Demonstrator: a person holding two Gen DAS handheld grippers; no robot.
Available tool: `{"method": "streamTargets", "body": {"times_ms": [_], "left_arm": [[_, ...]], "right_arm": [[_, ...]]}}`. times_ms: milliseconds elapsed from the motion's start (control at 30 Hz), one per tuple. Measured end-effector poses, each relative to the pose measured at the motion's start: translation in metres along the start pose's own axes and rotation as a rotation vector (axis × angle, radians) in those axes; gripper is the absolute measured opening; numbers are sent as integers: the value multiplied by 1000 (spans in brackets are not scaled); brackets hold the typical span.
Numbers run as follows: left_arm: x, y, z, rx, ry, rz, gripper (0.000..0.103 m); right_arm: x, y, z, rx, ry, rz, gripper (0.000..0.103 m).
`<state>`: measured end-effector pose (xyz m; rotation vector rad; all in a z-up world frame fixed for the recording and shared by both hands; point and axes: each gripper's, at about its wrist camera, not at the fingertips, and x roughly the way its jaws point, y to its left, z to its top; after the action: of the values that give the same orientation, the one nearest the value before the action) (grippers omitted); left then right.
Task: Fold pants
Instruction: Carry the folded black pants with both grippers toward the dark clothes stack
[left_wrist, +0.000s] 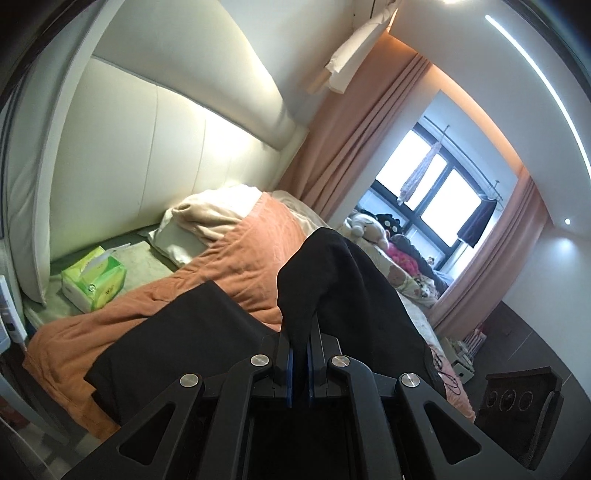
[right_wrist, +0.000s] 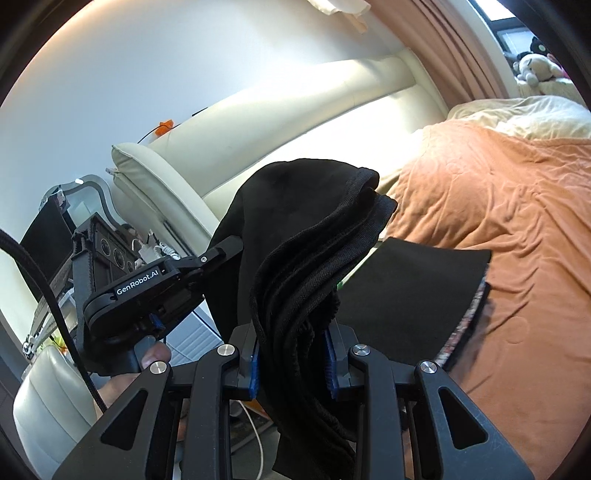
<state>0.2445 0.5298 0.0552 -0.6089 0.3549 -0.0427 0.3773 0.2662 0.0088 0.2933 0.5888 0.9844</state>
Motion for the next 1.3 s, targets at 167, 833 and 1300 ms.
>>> {"method": "streamTargets", "body": {"times_ms": [167, 833, 1300], "left_arm": [[24, 23, 11, -2, 17, 50, 5], [180, 60, 8, -10, 180, 157, 5], [180, 67, -12, 4, 252, 308, 31]], "right_arm": [[31, -15, 1, 50, -1, 13, 24], [110, -124, 34, 175, 92, -43, 24], [153, -183, 49, 283, 217, -40, 62]]}}
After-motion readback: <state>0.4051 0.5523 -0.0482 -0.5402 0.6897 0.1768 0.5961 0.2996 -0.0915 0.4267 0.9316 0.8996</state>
